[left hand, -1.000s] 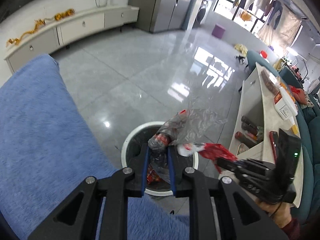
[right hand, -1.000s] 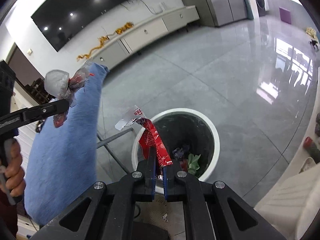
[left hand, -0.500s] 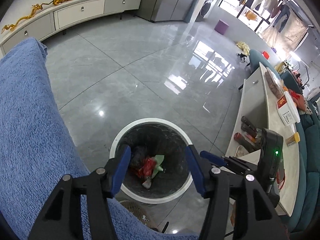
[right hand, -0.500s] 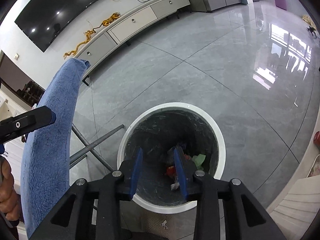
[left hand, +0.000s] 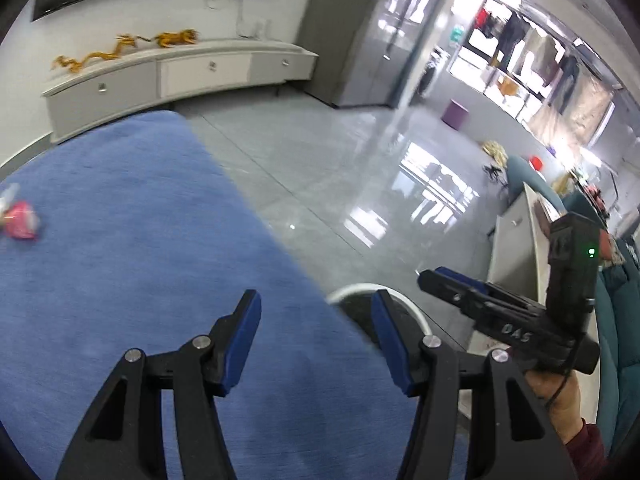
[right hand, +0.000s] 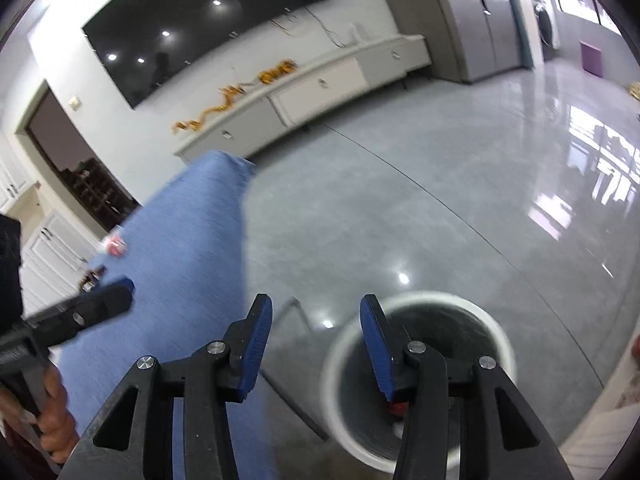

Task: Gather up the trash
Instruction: 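Move both open tools back to the remaining trash on the rug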

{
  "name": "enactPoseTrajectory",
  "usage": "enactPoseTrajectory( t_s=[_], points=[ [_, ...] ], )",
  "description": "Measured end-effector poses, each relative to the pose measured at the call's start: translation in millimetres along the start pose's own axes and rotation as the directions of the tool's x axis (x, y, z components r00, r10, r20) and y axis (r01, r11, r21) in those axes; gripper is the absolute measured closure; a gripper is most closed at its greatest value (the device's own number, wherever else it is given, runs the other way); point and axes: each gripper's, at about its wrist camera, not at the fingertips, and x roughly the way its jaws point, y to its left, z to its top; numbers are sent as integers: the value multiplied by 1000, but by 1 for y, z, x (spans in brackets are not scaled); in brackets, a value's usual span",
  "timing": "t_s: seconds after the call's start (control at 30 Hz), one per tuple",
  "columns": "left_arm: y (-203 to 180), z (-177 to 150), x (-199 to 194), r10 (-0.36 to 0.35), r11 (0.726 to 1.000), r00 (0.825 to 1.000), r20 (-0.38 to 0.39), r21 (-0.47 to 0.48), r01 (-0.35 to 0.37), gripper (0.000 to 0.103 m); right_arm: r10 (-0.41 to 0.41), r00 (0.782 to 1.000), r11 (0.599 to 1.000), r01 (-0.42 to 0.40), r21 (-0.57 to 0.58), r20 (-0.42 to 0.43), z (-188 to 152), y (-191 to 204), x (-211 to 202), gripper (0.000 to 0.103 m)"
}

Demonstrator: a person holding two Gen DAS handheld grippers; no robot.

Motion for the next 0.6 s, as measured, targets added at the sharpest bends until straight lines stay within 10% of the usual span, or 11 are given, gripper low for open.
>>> enactPoseTrajectory(
  t_s=[0.27, 0.6],
  points=[
    [88, 6, -90, 197, 975, 972, 130, -127, -181, 47, 187, 982, 974, -183, -135, 20, 20, 101, 18, 60],
    [105, -30, -166, 339, 926, 923, 183, -241, -292, 44, 284, 959, 929, -276, -245, -4, -12, 161, -7, 52]
  ],
)
